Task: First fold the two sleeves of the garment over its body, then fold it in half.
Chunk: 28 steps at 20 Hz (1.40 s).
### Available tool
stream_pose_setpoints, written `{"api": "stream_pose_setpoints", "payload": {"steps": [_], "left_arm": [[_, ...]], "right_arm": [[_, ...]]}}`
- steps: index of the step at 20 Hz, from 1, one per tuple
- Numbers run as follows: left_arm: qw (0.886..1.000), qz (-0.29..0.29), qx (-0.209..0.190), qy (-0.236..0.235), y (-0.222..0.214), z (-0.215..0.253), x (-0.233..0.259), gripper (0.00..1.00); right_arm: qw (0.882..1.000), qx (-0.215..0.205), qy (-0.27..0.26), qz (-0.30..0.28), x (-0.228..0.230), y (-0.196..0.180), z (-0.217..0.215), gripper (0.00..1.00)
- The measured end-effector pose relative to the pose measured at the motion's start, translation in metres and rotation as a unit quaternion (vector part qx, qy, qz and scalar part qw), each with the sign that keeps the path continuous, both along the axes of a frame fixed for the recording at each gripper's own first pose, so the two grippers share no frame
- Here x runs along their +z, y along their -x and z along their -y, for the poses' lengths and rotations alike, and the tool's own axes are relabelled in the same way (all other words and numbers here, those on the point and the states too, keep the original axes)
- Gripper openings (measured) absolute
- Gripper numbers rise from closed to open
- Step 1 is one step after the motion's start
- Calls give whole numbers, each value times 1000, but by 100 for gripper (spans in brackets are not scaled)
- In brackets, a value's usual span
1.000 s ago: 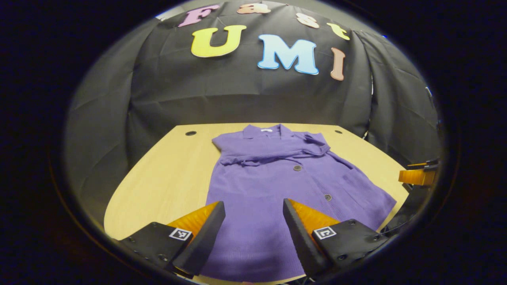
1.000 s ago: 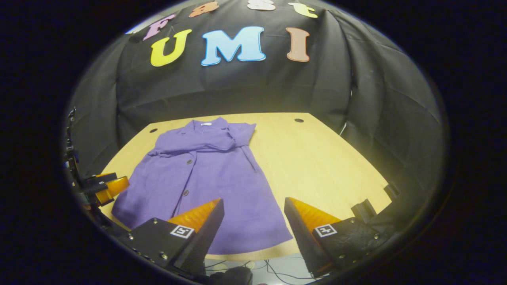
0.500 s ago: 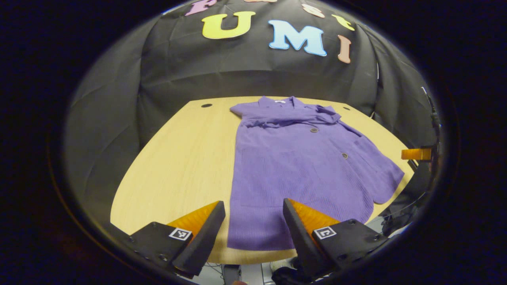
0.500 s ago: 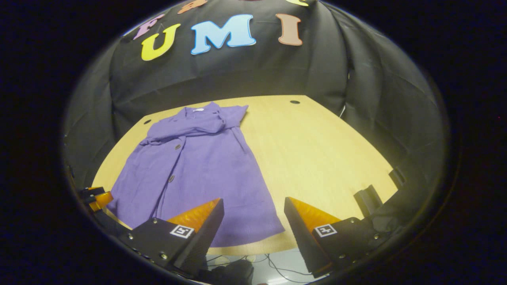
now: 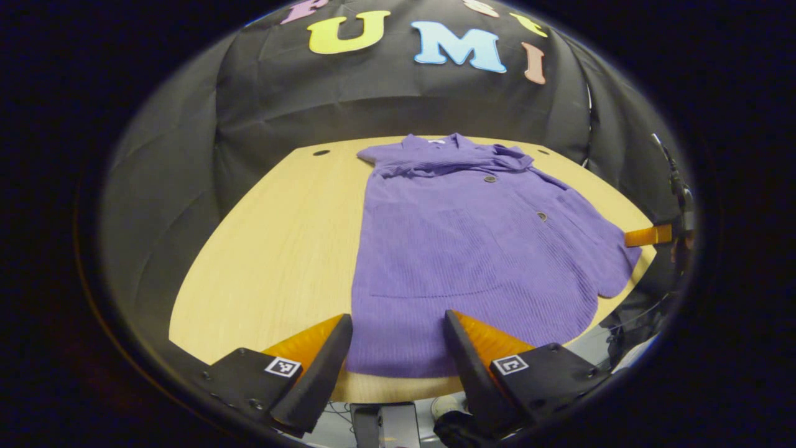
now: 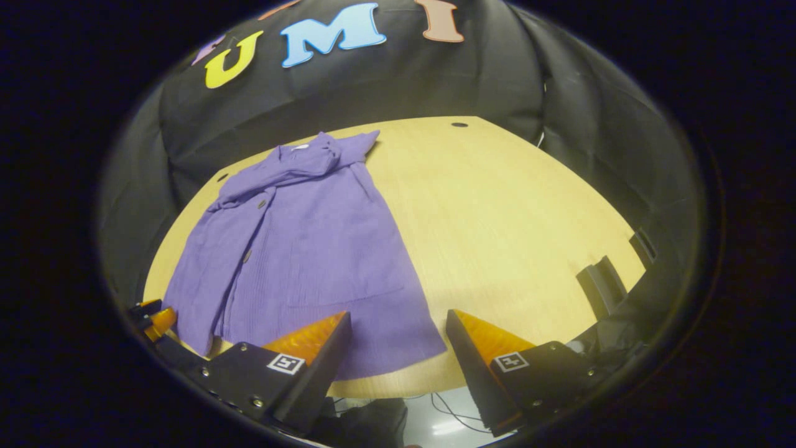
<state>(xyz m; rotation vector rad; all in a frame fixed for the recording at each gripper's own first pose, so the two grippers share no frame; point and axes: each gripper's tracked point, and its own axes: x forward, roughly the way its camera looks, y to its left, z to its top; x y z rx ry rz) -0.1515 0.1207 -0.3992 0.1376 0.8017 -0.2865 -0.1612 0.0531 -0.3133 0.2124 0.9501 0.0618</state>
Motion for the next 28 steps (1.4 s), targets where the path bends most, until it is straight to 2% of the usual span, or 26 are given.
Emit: {"api": "stream_pose_setpoints", "payload": {"steps": [4, 5, 6, 9, 10, 11, 12, 13, 14, 17, 21, 24, 28], "left_arm": [[1000, -3, 6, -1, 4, 7, -3, 88], [1000, -4, 7, -4, 4, 12, -3, 77], [1000, -4, 7, -4, 6, 19, -4, 72], [1000, -2, 16, -22, 10, 35, -6, 32], [999, -3, 13, -32, 10, 40, -7, 19], [999, -6, 20, -45, 10, 43, -9, 14], [999, -11, 22, -44, 10, 48, -6, 12], [998, -16, 32, -43, 10, 50, -2, 11], [998, -23, 43, -34, 7, 52, -1, 6], [997, -5, 78, 2, -9, 64, 35, 6], [994, 62, 82, 30, -52, 85, 111, 6], [991, 95, 72, 64, -96, 108, 149, 6], [986, 132, 41, 97, -170, 134, 186, 6]], "right_arm": [[998, 43, 36, 12, -5, 1, -8, 95], [998, 51, 35, 8, -7, 1, -12, 97], [998, 52, 33, 11, -6, 0, -12, 93], [998, 56, 22, 11, -3, -1, -17, 71], [998, 55, 14, 10, -5, -3, -18, 52], [998, 58, 9, 10, -5, -4, -20, 32], [998, 57, 2, 5, -5, -4, -20, 26], [998, 62, -9, 1, -5, -4, -21, 10], [997, 69, -17, -5, -5, -5, -22, 5], [996, 71, -60, 14, 19, -20, -19, 1], [990, 72, -91, 74, 78, -64, -13, 0], [984, 73, -102, 125, 119, -108, -18, 0], [978, 65, -101, 171, 158, -162, -31, 0]]}}
